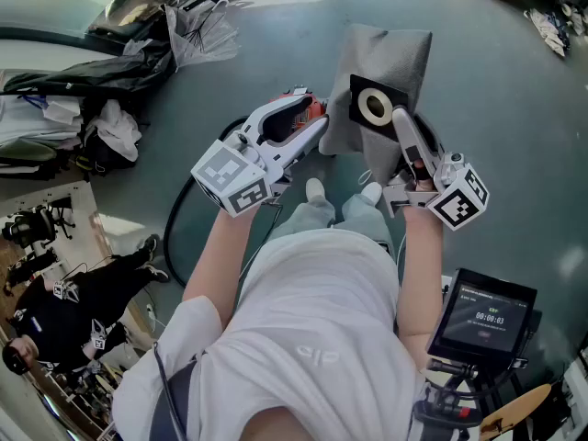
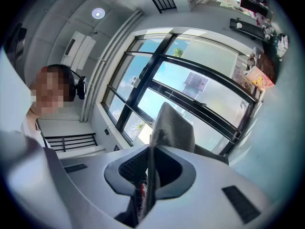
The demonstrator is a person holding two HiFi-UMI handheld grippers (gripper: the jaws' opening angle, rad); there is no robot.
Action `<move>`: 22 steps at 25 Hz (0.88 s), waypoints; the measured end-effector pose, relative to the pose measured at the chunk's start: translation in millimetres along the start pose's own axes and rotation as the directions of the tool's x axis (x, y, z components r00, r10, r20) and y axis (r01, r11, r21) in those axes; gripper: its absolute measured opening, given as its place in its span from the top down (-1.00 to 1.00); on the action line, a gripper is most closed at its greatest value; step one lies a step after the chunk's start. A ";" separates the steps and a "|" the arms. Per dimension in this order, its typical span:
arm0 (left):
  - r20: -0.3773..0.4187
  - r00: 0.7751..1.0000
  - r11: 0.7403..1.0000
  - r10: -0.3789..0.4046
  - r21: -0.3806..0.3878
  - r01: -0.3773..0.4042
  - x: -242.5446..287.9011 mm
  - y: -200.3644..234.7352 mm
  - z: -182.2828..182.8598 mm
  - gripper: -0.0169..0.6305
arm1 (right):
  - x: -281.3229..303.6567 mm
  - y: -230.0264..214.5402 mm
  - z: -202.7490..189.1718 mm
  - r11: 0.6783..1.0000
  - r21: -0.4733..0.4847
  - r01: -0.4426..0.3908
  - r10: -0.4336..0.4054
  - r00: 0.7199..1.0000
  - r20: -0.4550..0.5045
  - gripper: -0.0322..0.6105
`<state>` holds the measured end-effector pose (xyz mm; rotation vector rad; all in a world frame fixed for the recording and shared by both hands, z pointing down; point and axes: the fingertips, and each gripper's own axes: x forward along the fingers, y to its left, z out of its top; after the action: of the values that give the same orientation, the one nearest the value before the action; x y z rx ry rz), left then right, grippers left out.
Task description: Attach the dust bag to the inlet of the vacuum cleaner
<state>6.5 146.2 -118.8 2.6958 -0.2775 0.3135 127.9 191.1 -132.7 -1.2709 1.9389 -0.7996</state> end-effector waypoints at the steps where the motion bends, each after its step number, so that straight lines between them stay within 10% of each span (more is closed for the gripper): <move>1: -0.003 1.000 1.000 0.008 -0.003 -0.008 7.7 5.3 -7.0 0.43 | 0.6 -10.7 -2.0 1.000 0.003 -0.003 0.003 1.000 -0.006 0.79; 22: -0.147 0.989 0.978 0.032 -0.201 -0.062 55.2 107.8 -231.9 0.43 | -34.6 -216.8 -161.7 0.974 0.190 0.120 -0.094 0.986 -0.141 0.79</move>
<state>-7.5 138.8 142.3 2.4533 -0.3133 0.4641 120.8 171.1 139.1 -1.2366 1.8501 -1.1274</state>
